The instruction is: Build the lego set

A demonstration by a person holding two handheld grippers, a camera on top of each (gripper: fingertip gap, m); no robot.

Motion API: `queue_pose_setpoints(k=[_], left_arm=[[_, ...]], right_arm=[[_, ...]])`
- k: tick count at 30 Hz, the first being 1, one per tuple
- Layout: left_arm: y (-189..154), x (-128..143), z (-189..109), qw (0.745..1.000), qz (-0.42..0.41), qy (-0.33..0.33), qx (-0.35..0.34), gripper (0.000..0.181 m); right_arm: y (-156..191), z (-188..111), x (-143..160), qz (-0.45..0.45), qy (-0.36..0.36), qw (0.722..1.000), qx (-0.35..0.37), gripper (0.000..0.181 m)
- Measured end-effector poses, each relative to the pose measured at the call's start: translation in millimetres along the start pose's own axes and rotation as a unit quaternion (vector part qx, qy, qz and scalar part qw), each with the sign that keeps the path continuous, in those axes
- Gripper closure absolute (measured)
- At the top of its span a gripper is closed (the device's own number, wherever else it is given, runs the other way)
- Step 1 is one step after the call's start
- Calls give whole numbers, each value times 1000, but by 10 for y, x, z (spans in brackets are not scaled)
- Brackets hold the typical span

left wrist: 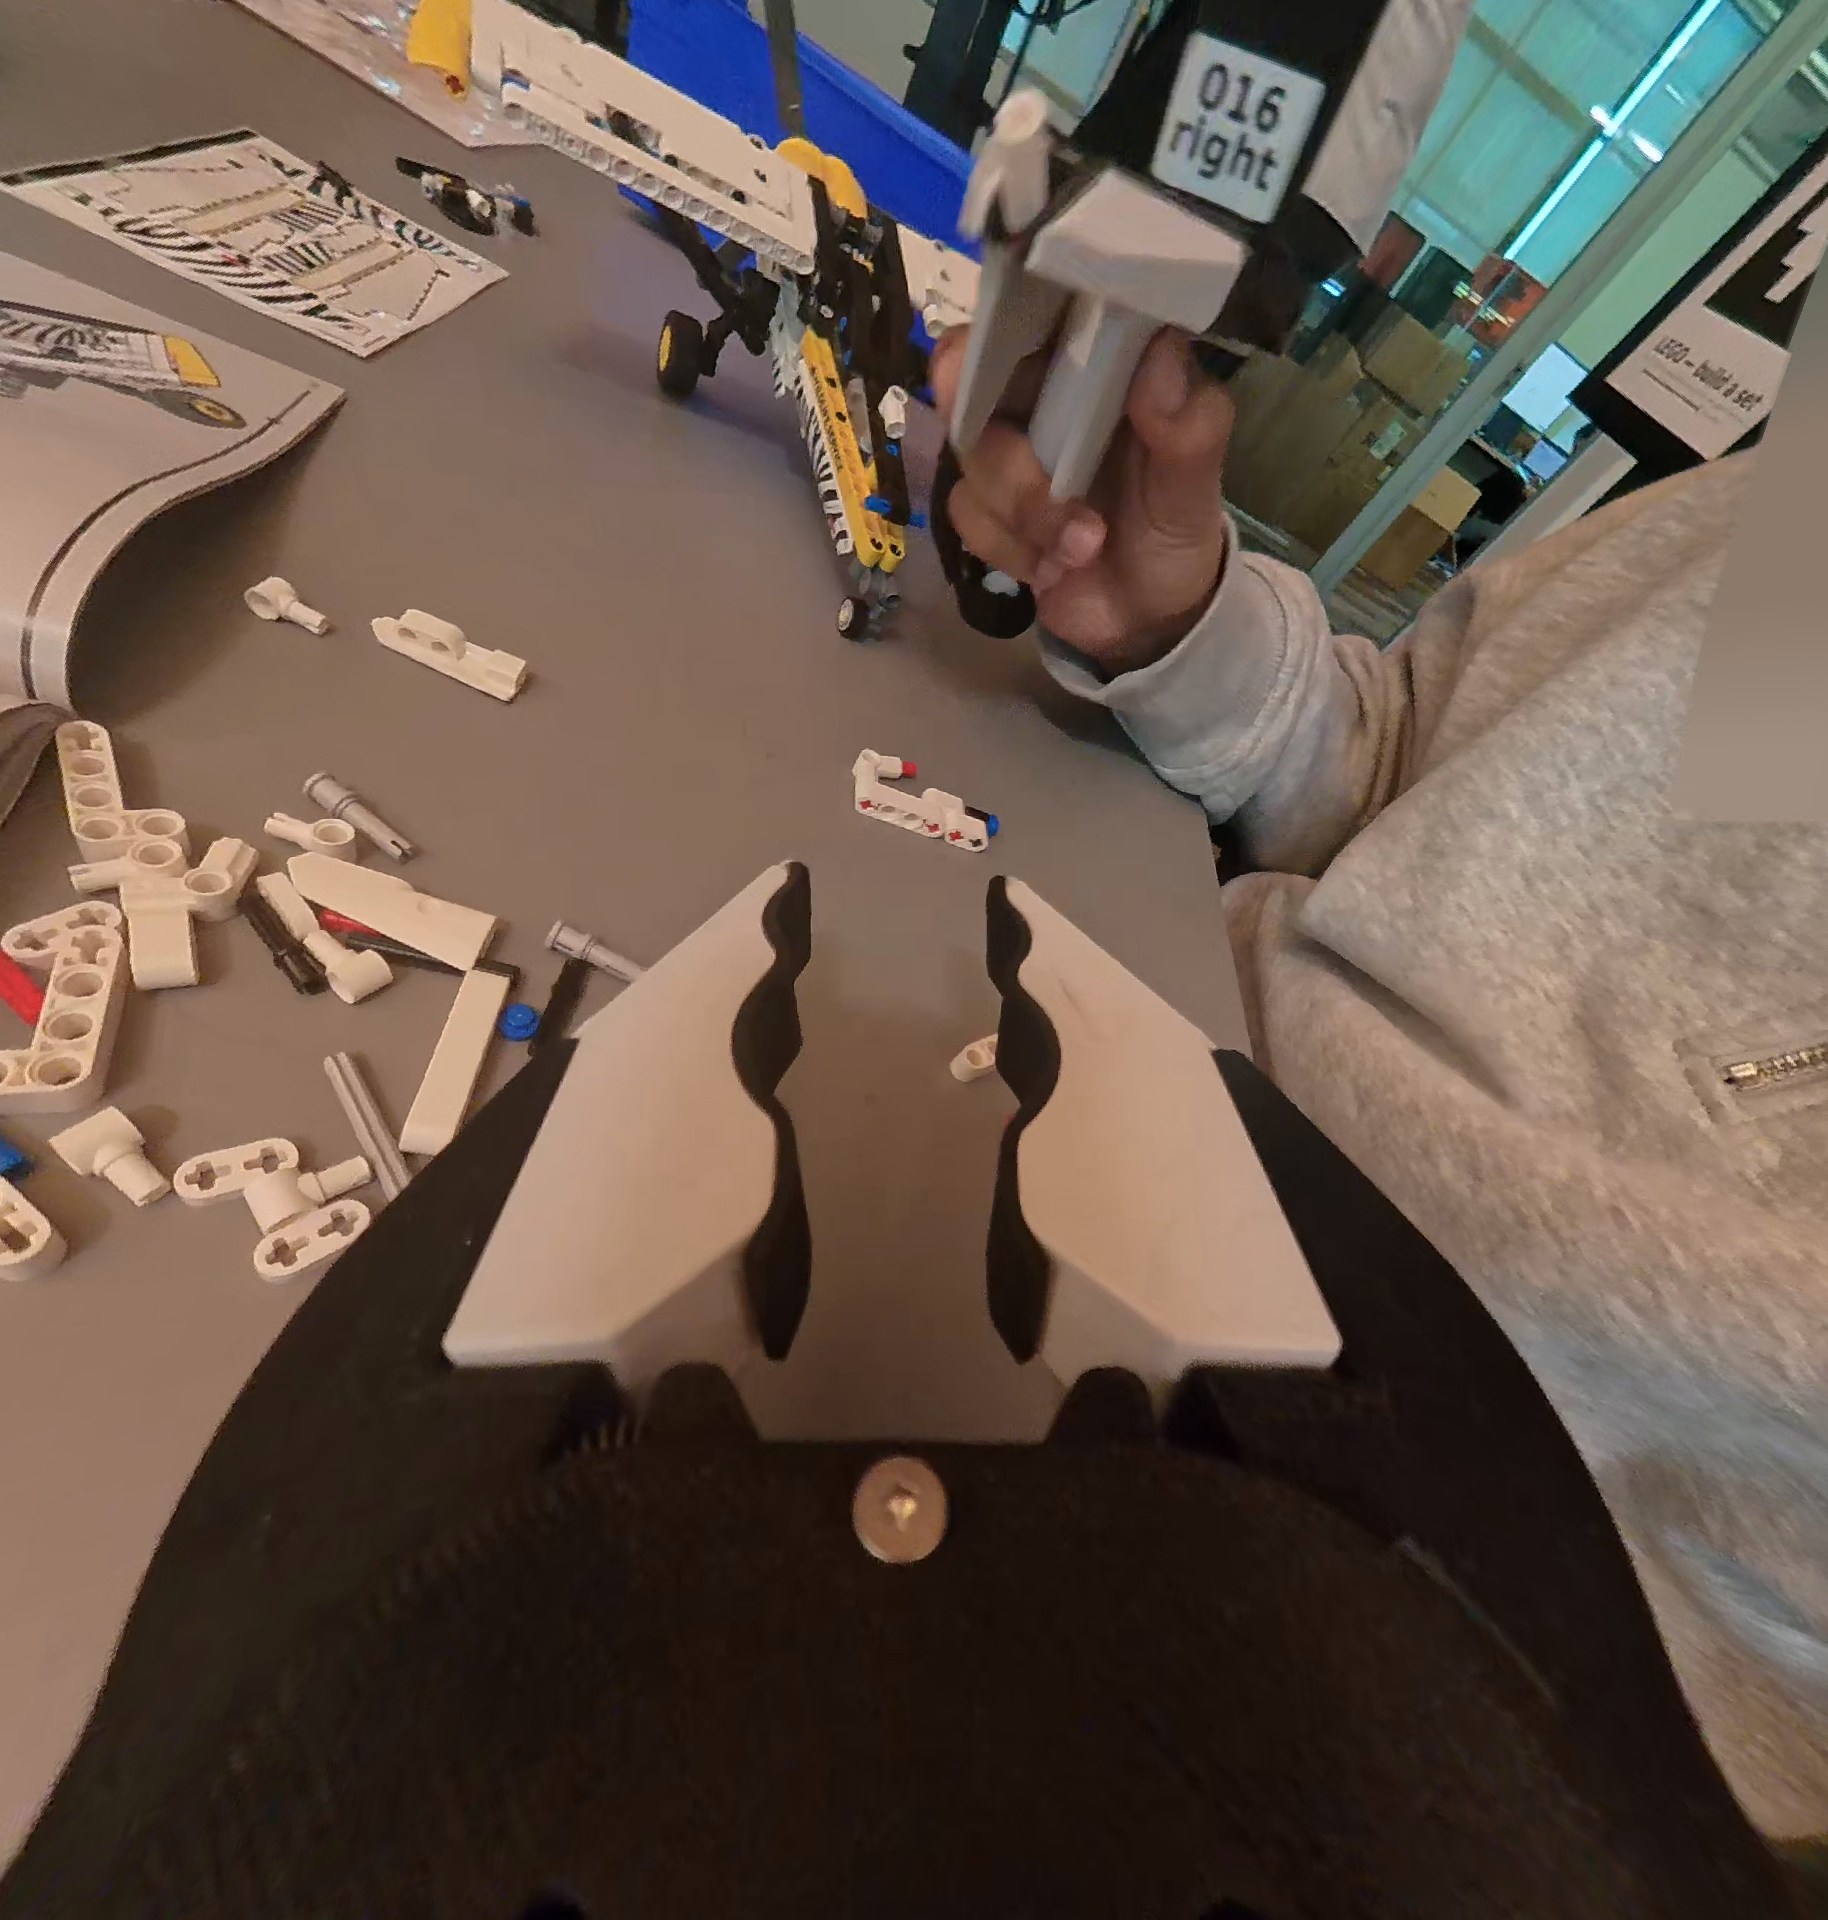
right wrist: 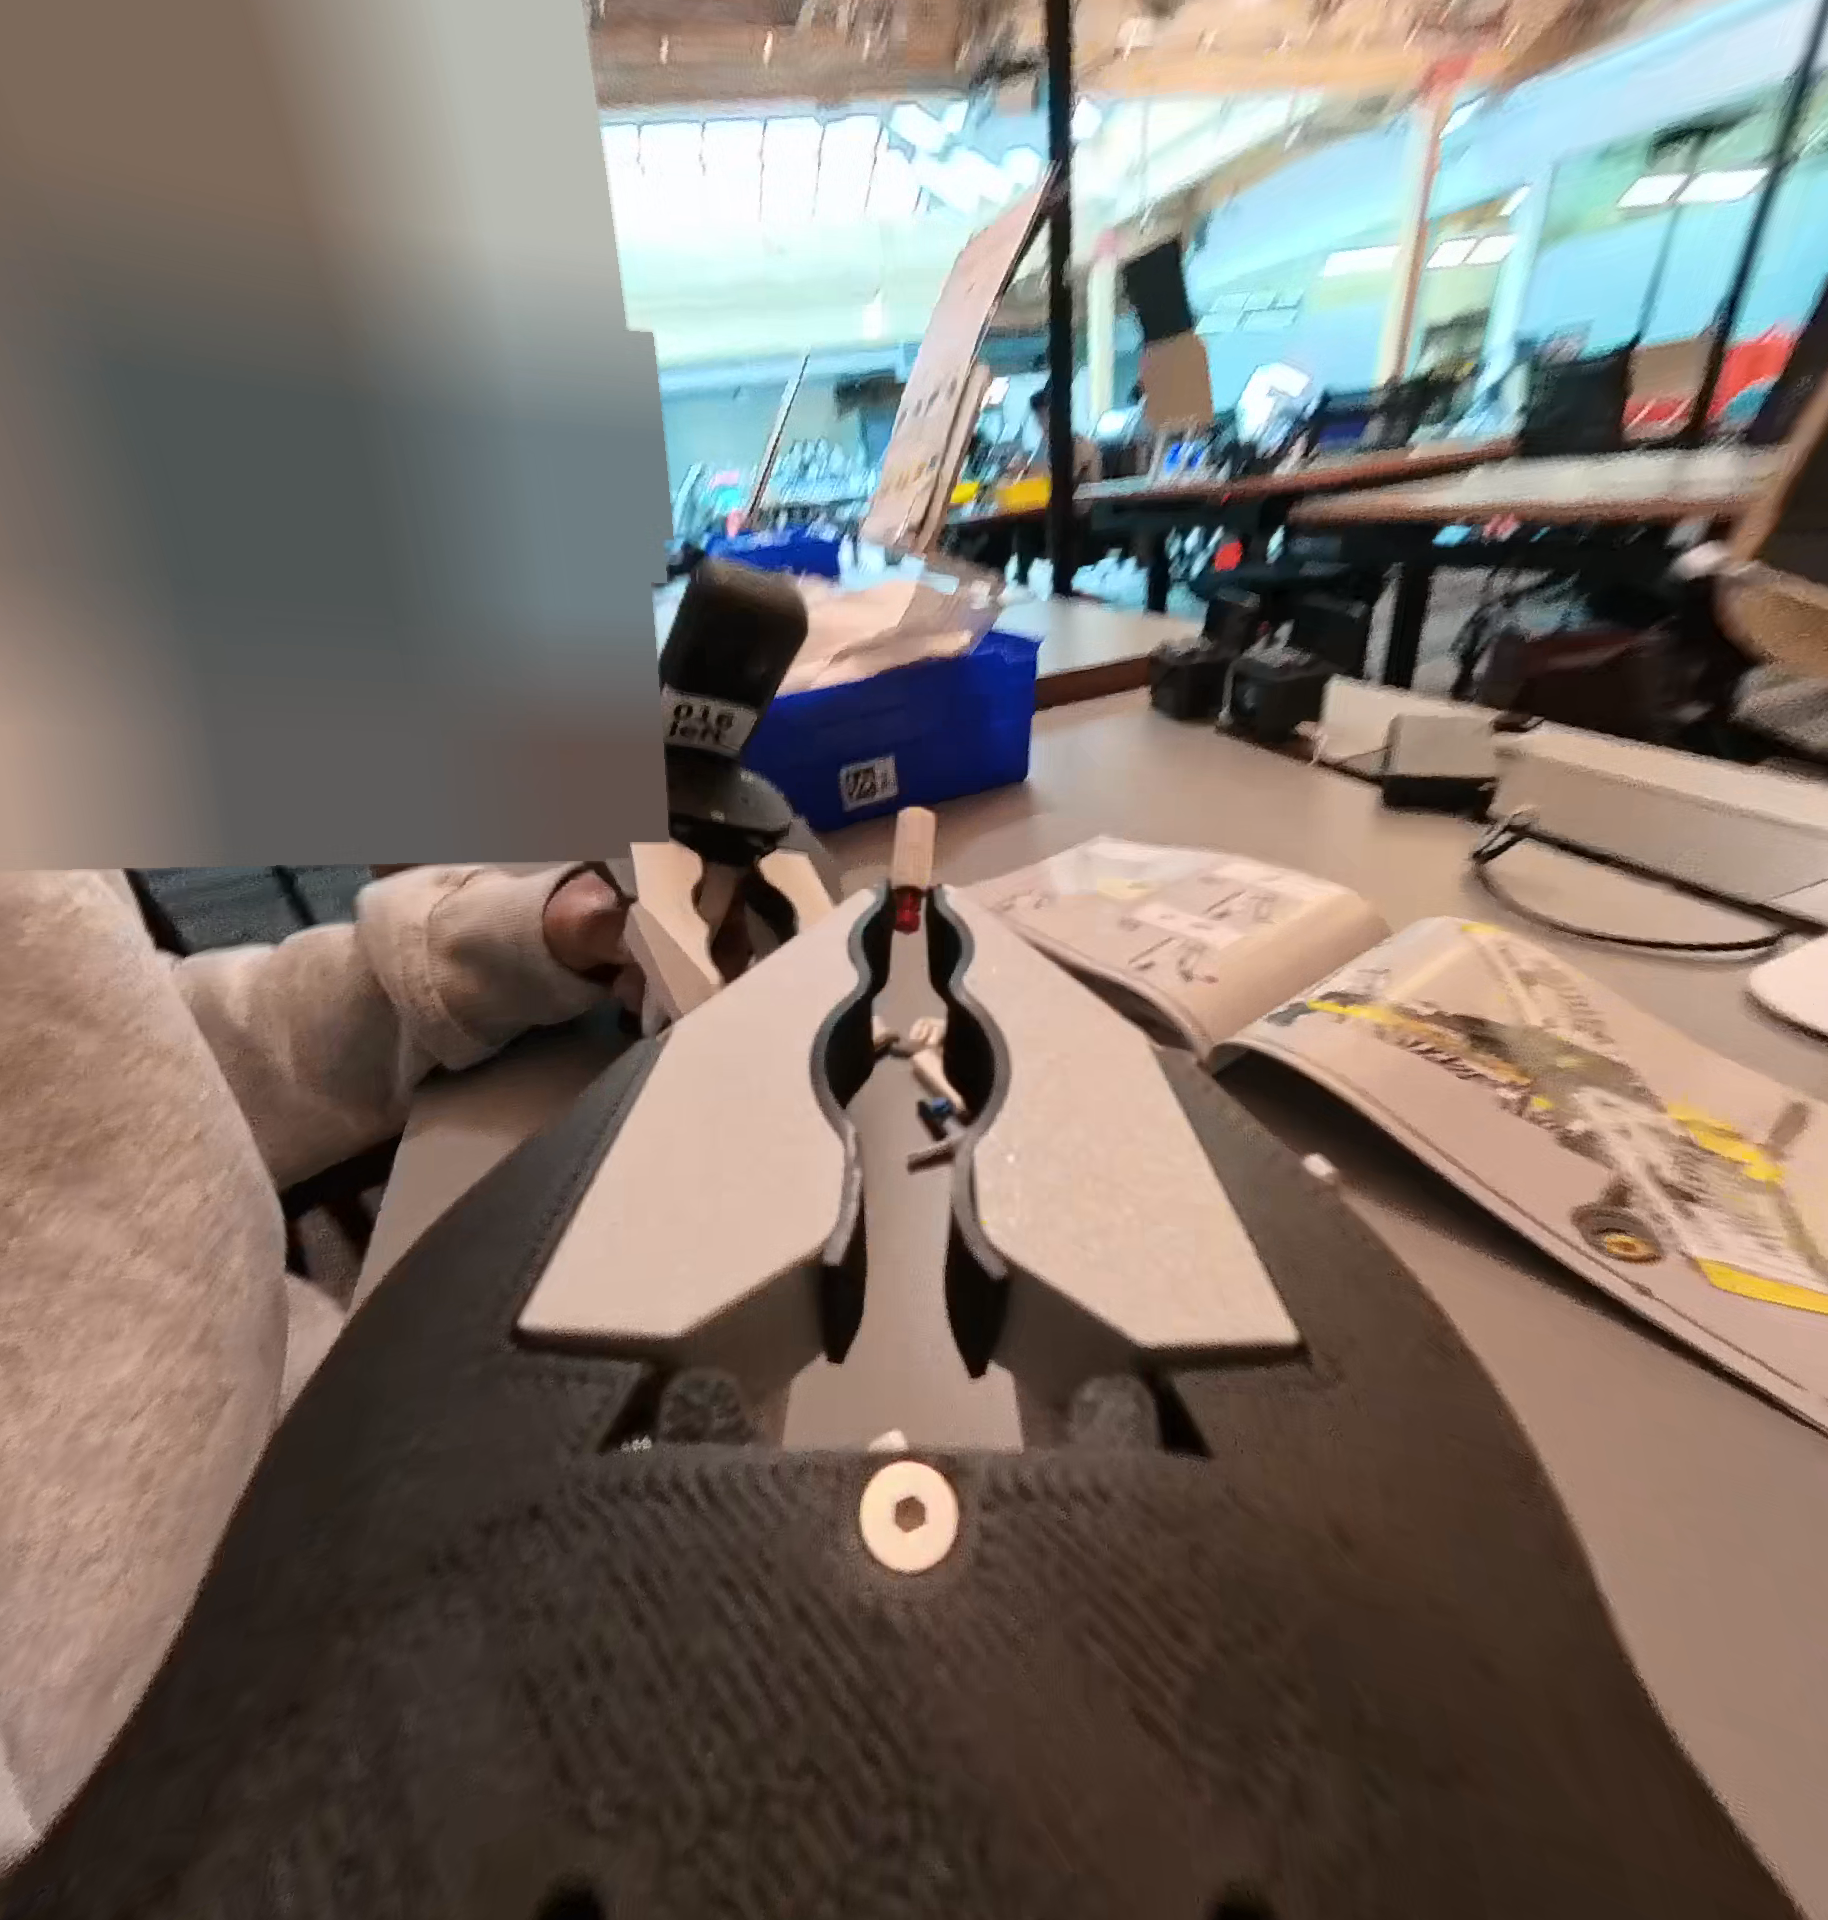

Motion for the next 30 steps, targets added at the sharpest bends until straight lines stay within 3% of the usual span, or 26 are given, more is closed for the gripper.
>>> queue_pose_setpoints(k=[5,8,11,15,26,30], left_arm=[[11,-16,179,999,-6,14,-41,148],[-89,-19,457,997,18,52,-55,150],[-159,-10,756,993,49,98,-53,153],[-269,-53,1017,988,80,127,-23,155],[-264,0,1072,989,78,119,-23,162],[-240,-39,1018,993,65,100,-23,163]], right_arm=[[132,-423,-84,5,-77,995,62,178],[241,-502,273,108,10,991,73,177],[368,-600,753,277,106,953,68,177],[463,-692,996,423,95,900,51,177],[422,-717,1252,365,227,894,129,175],[392,-752,1192,307,230,911,154,152]])
Point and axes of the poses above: each gripper's, where its closed fingertips meet, z out along the fingers, x out of its underside, y = z × x across the jaws, the point moved 3 cm from there along -z, back along the fingers, and after that the axes turned 8 degrees about -x, right-handed, at the moved point
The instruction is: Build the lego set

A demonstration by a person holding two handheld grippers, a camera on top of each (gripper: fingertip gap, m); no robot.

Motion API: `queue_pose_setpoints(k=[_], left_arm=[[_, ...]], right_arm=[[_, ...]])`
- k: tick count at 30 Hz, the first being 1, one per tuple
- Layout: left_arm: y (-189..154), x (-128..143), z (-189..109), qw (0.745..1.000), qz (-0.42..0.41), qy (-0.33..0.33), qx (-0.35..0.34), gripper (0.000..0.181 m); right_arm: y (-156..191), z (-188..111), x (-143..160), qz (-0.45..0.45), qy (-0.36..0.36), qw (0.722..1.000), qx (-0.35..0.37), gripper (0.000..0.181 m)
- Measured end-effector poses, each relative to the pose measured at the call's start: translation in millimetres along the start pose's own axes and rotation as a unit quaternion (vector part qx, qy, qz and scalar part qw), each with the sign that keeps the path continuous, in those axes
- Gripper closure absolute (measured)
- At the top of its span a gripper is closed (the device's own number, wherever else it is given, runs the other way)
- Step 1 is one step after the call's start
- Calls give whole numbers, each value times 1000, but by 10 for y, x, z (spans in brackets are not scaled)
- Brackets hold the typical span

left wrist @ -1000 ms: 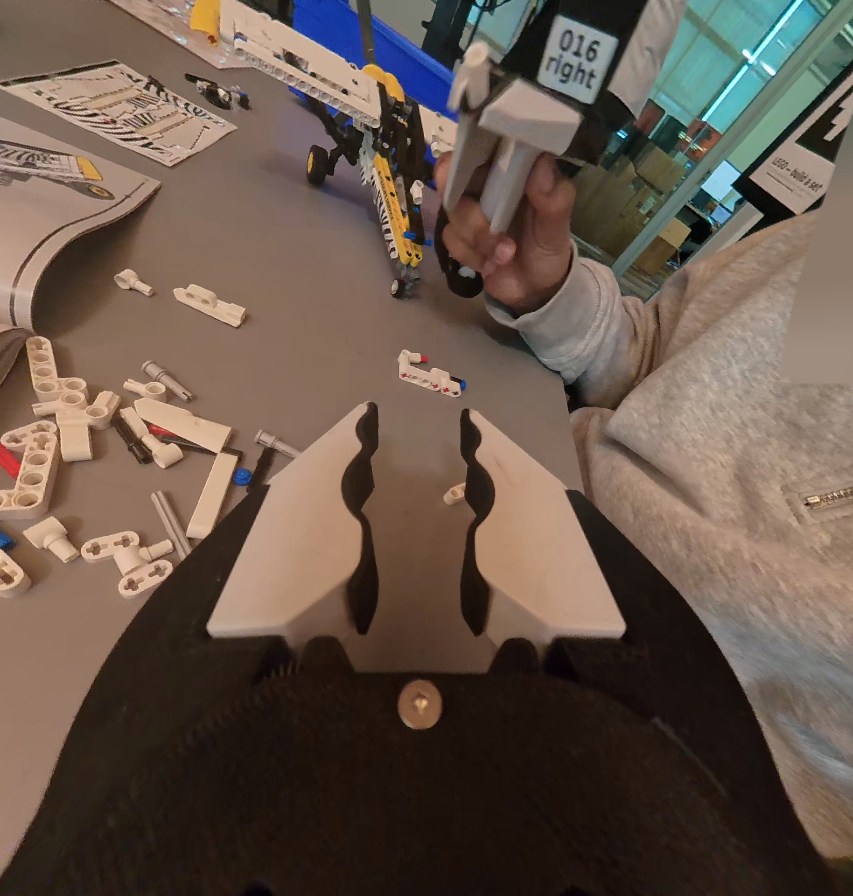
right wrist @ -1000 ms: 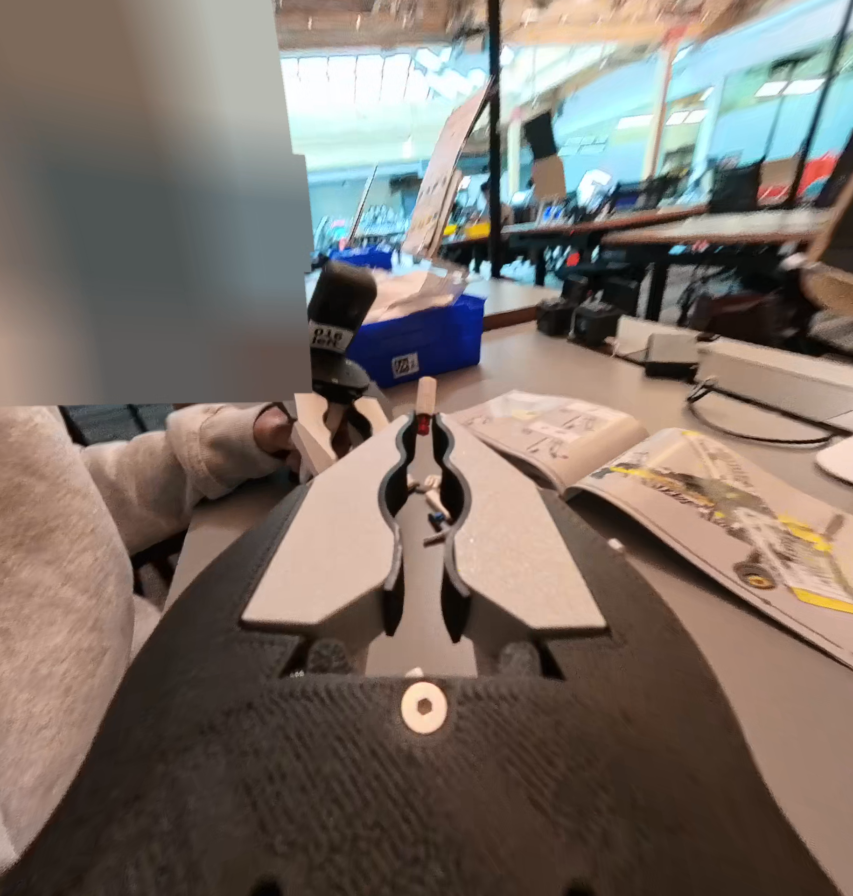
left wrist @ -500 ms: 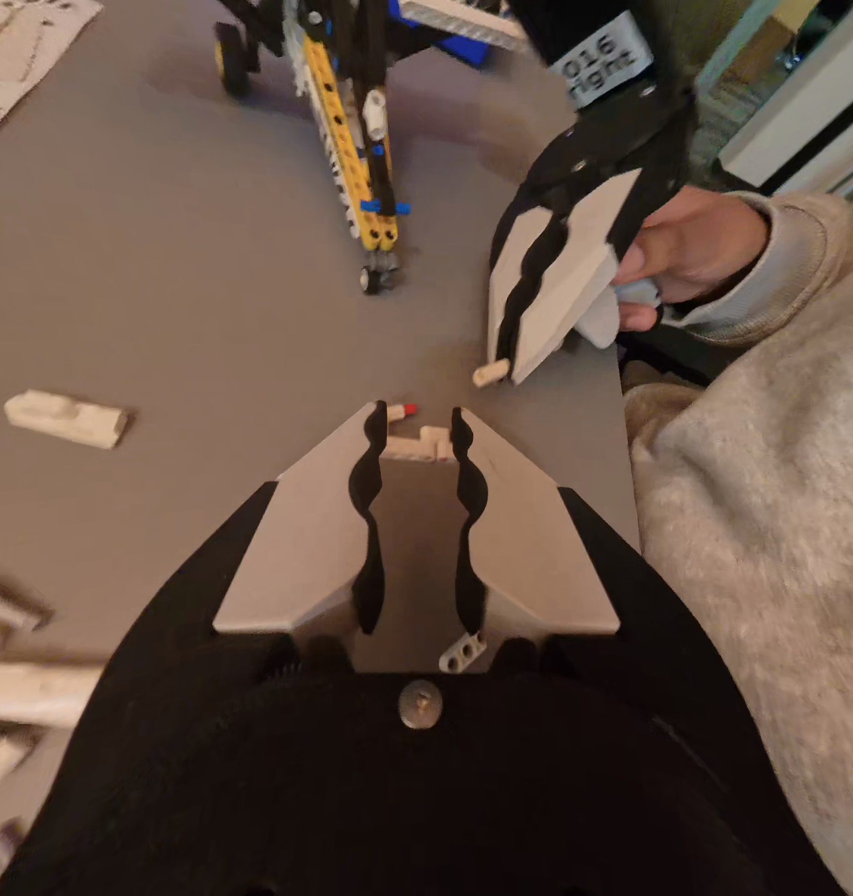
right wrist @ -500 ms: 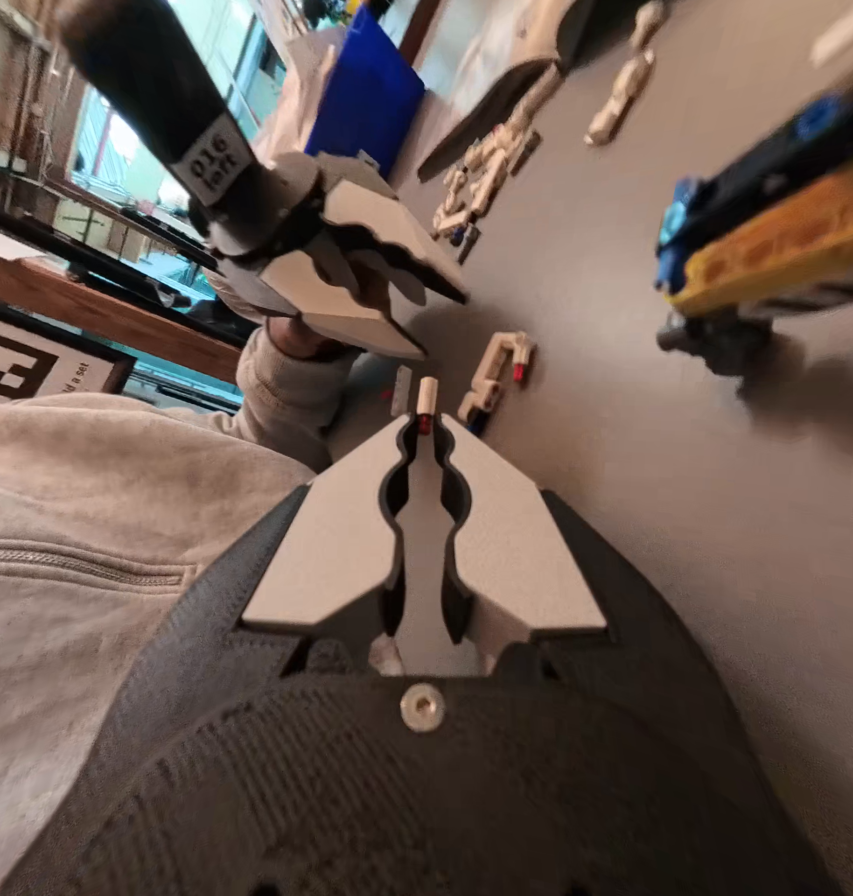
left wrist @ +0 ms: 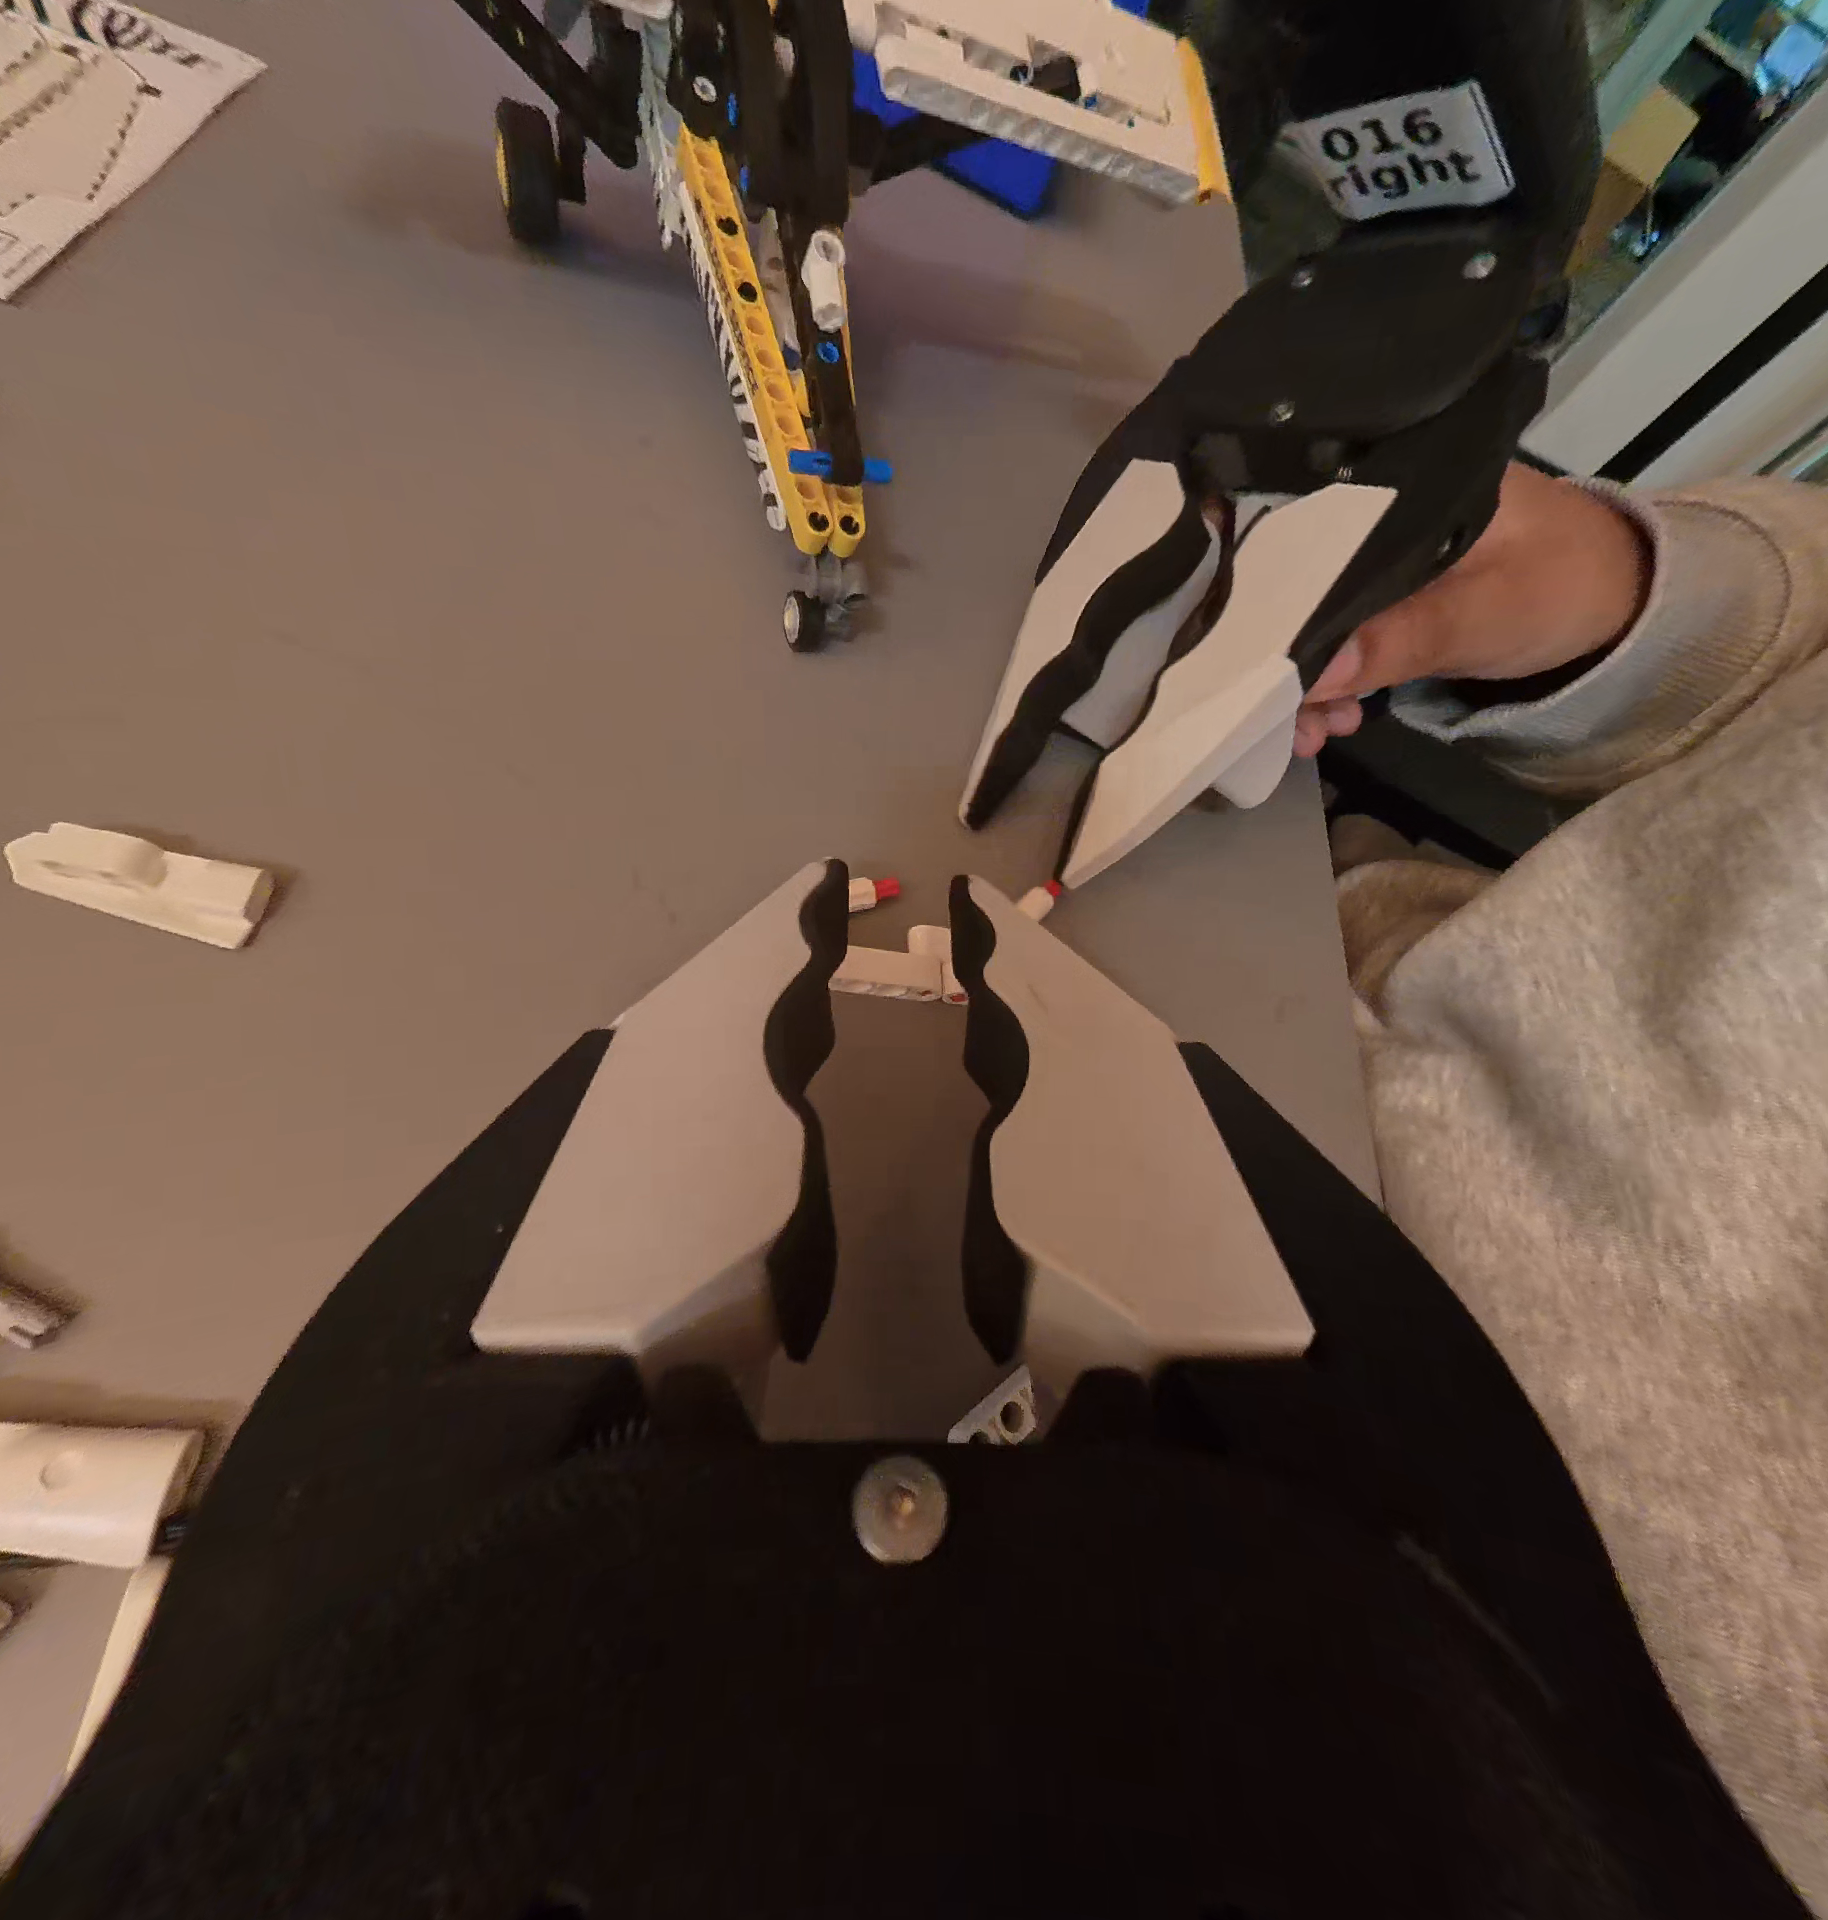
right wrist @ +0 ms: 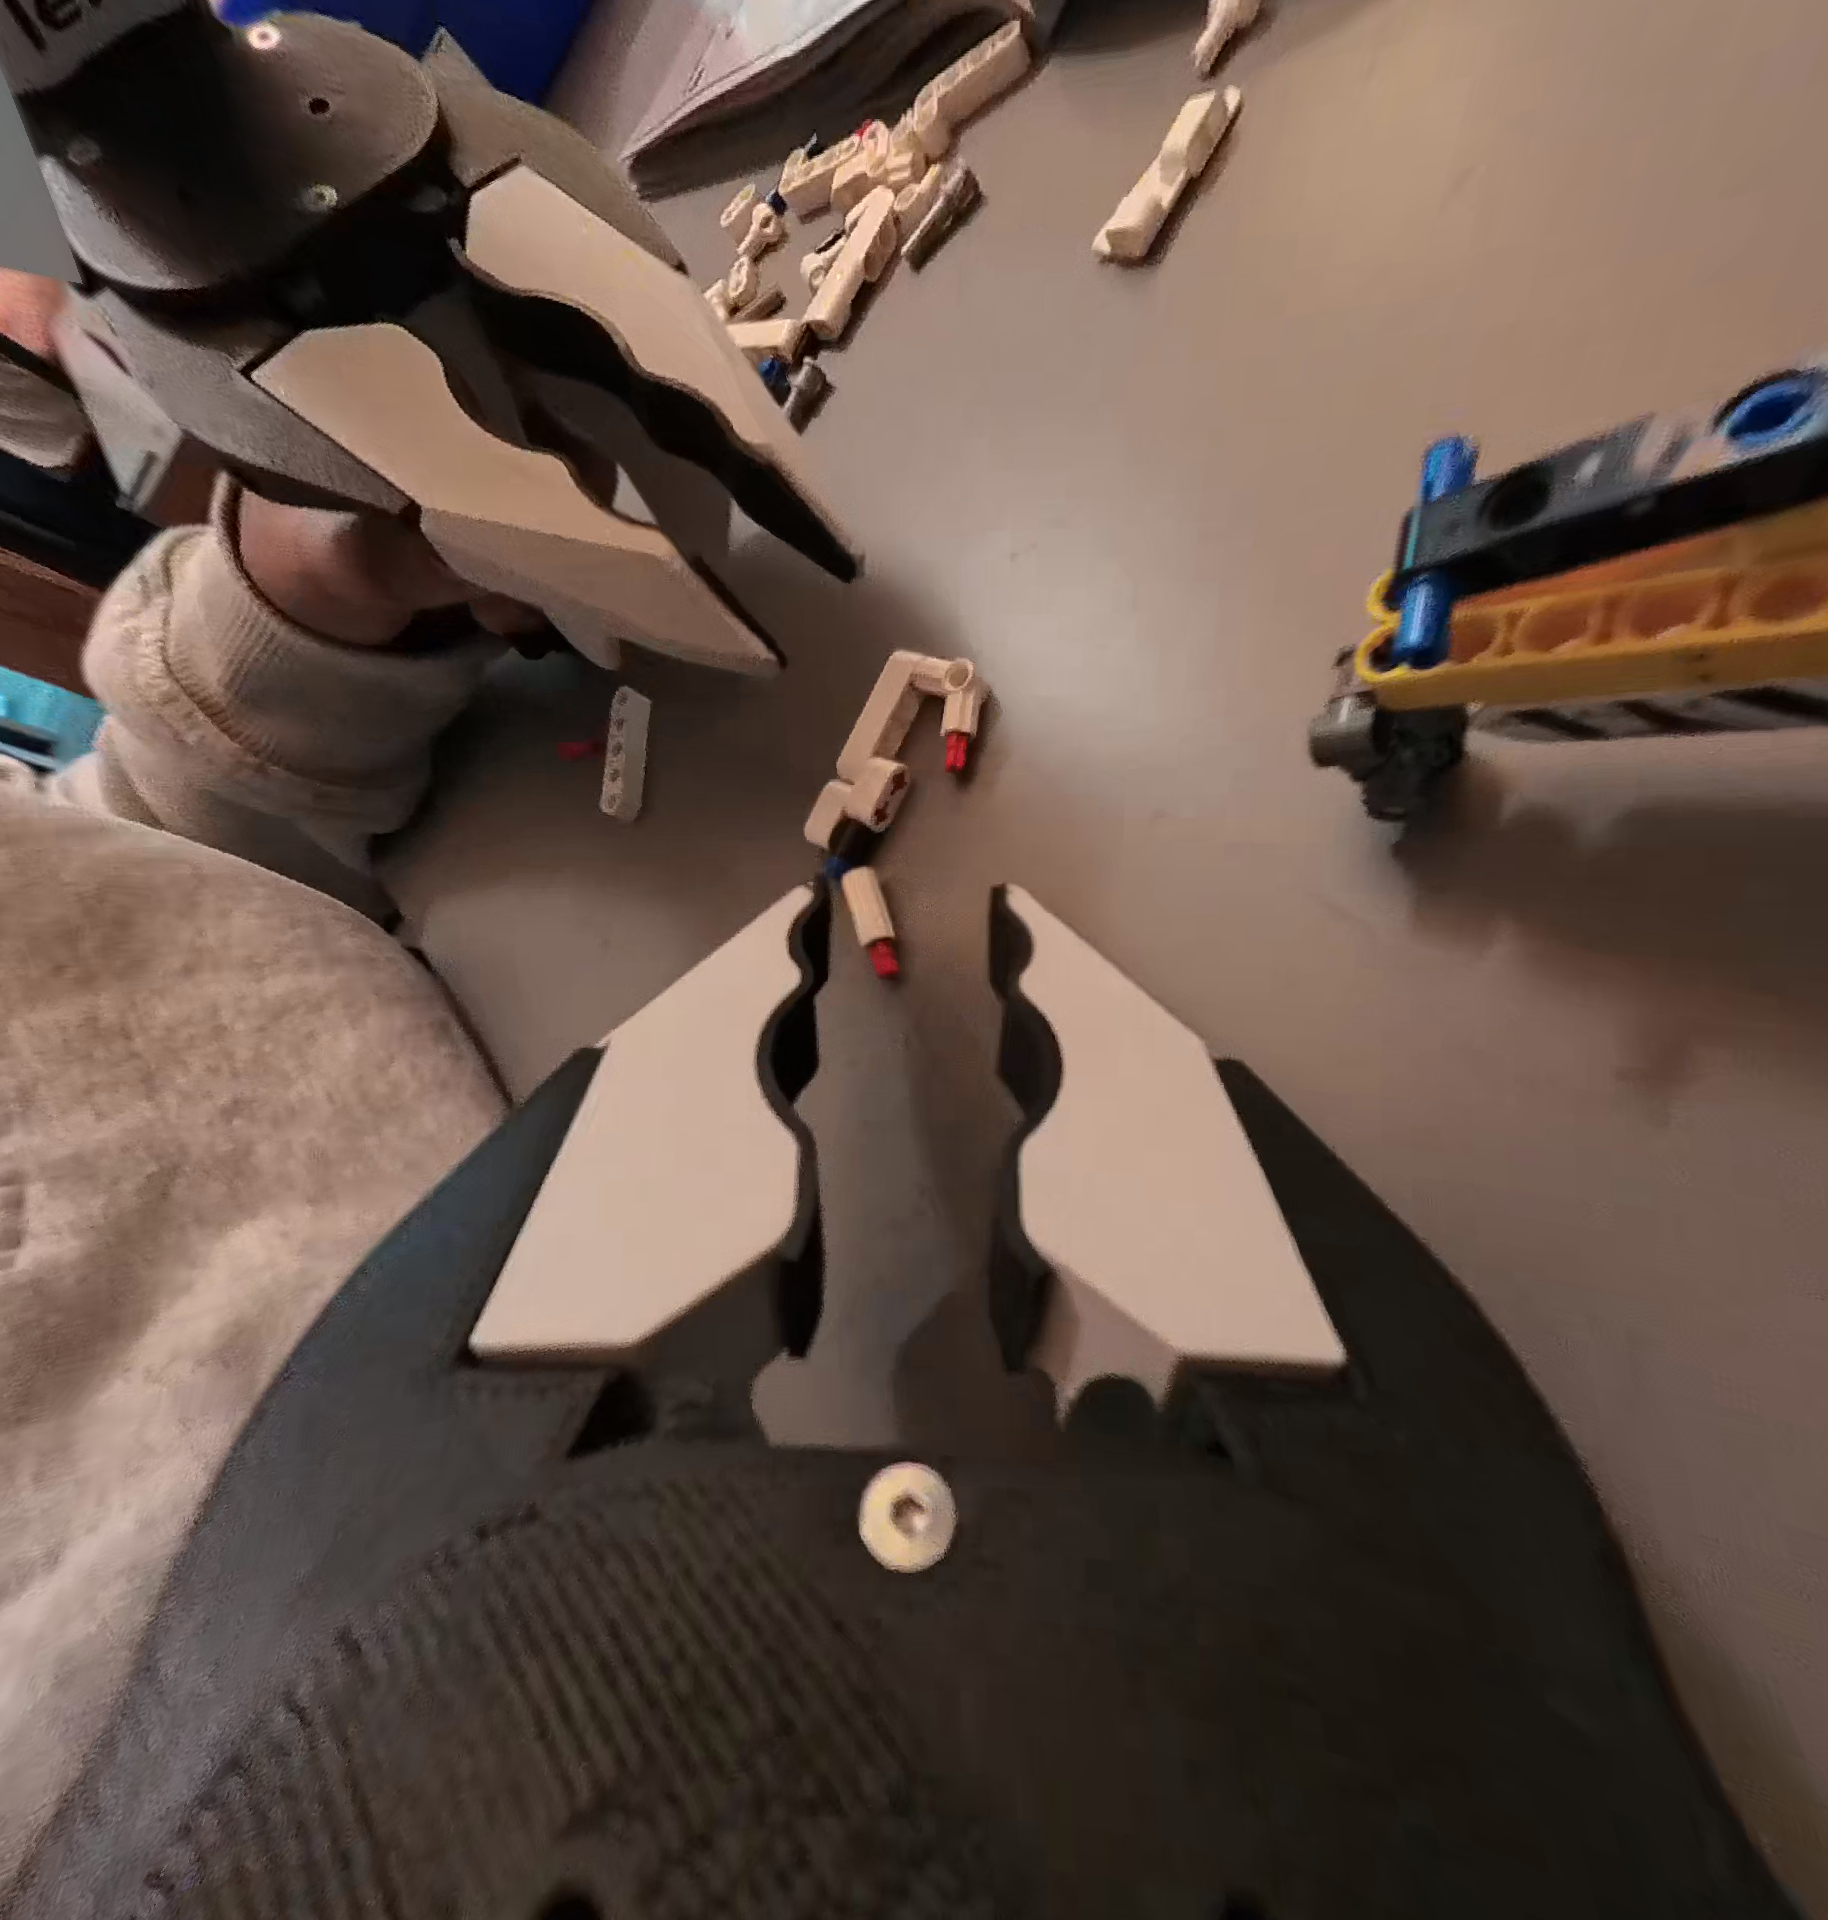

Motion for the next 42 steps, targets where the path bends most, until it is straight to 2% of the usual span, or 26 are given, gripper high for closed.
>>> queue_pose_setpoints(k=[5,9,12,14,22,27,31,35,38,42], left_arm=[[38,-38,-60,999,-22,-23,6,164],[44,-42,-76,999,-30,-28,10,164],[43,-33,-65,999,-34,-23,14,164],[37,-26,-58,999,-35,-19,17,164],[41,-21,-61,999,-45,-18,21,164],[42,-17,-58,998,-48,-16,22,163],[54,10,-23,998,-56,-2,15,162],[124,80,64,996,-81,34,-16,161],[197,130,135,990,-124,57,-35,163],[120,116,189,984,-169,54,8,163]], right_arm=[[108,-65,-27,-117,0,992,46,149],[179,-78,84,-256,21,962,98,158],[215,-32,80,-297,25,949,106,161],[228,28,76,-291,29,952,90,160],[160,130,133,-309,77,942,103,167],[126,121,112,-308,73,941,123,176],[21,83,45,-268,57,949,153,176],[-7,81,-13,-193,32,971,135,176],[-22,72,-59,-163,14,978,128,176],[-37,126,-40,-155,30,979,127,176]])
Point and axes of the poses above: each gripper's, where its closed fingertips meet, z out along the fingers, x out of its underside, y = z × x across the jaws, the point moved 3 cm from there along -z, back along the fingers, and after that the axes turned 8 degrees about -x, right-handed, at the moved point
